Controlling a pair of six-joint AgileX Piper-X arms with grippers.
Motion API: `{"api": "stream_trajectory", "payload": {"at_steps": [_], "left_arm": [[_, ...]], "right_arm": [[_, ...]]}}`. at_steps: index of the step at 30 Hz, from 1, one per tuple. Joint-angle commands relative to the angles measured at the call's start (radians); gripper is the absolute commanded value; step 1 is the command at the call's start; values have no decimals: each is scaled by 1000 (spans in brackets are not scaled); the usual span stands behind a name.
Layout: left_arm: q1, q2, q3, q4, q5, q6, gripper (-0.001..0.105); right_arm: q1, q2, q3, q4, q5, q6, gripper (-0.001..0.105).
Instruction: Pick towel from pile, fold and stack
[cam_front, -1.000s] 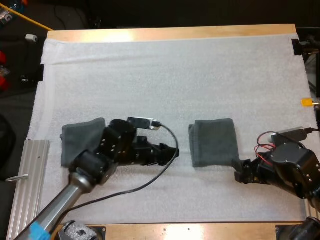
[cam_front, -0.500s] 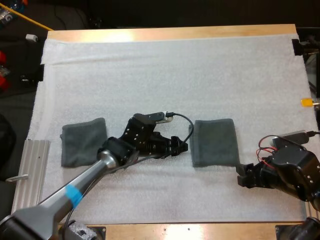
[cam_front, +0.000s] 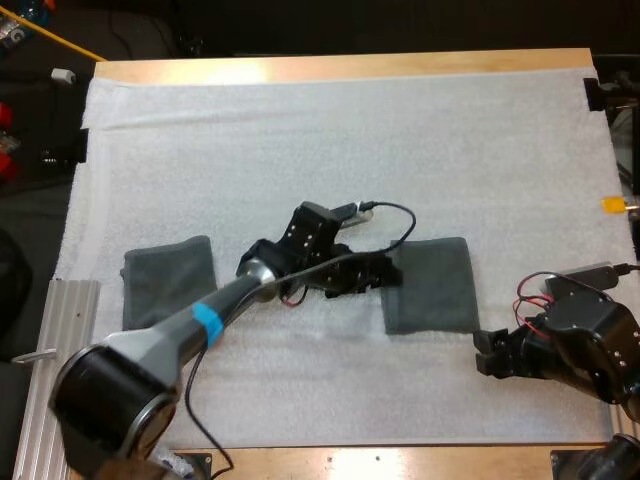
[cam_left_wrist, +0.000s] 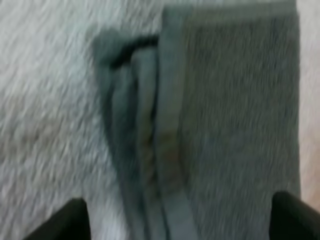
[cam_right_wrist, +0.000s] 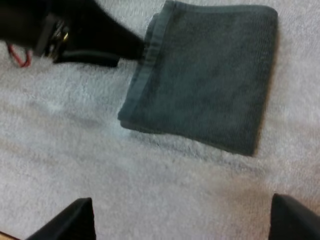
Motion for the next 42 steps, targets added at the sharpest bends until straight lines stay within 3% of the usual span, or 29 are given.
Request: {"api": "stream_trajectory", "payload": {"at_steps": [1, 9, 21, 24, 26, 27, 29, 33, 36, 42], "left_arm": [[-3, 16, -21, 2, 16, -20, 71], [-18, 93, -106, 119, 35, -47, 68], [-113, 184, -255, 251, 42, -101, 65], [-113, 187, -260, 246, 64, -97, 52], [-113, 187, -260, 249, 80, -81, 31], [-113, 186, -260, 252, 80, -67, 25], [-113, 179, -260, 268, 75, 9, 0], [-104, 144, -260, 328, 63, 135, 0], [-84, 84, -260, 396, -1, 256, 0], [43, -42, -260, 607, -72, 480, 0]], "right_arm": [[0, -4, -4, 17, 7, -10, 69], [0, -4, -4, 21, 7, -10, 69], [0, -4, -4, 21, 7, -10, 69], [0, -4, -4, 21, 7, -10, 69], [0, -4, -4, 21, 7, -10, 69], [0, -4, -4, 21, 7, -10, 69], [0, -4, -4, 21, 7, -10, 69], [0, -4, -4, 21, 7, -10, 69], [0, -4, -4, 21, 7, -10, 69], [0, -4, -4, 21, 7, -10, 69]]}}
